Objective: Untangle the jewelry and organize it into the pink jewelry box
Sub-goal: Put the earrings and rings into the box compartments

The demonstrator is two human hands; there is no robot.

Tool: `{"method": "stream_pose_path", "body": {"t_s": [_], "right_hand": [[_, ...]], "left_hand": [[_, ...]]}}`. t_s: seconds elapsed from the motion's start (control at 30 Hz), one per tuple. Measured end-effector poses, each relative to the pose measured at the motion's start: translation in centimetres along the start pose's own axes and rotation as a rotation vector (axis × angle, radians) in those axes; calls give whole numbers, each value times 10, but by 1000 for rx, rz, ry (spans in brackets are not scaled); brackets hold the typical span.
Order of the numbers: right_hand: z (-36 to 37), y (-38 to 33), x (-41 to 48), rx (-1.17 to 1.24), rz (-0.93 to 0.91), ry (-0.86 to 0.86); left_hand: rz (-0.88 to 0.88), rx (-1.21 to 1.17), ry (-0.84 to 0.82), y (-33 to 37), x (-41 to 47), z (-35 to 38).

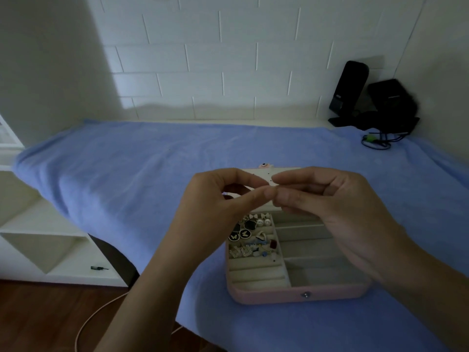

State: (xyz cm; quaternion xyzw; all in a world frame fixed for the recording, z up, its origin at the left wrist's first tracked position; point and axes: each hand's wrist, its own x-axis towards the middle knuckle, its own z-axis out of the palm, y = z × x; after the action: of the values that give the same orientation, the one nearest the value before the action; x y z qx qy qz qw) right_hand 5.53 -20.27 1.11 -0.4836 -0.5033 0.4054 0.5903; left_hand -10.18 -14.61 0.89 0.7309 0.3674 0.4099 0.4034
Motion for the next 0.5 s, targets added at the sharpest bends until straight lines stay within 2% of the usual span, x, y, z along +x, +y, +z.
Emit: {"method": "stream_pose_path", "body": {"t_s": [0.1, 0.23, 0.4, 0.5], "right_hand": [[1, 1, 0, 46, -28, 24], [-1, 0, 1, 30, -53, 10], [-6, -3, 2, -329, -156, -38], [-9, -3, 4, -444, -137, -42]], "left_hand": [[-32, 15, 56, 2, 1, 0], [-30, 7, 16, 2, 2, 1], [24, 156, -19, 0, 6, 4], [108, 312, -56, -3, 10, 5]]}}
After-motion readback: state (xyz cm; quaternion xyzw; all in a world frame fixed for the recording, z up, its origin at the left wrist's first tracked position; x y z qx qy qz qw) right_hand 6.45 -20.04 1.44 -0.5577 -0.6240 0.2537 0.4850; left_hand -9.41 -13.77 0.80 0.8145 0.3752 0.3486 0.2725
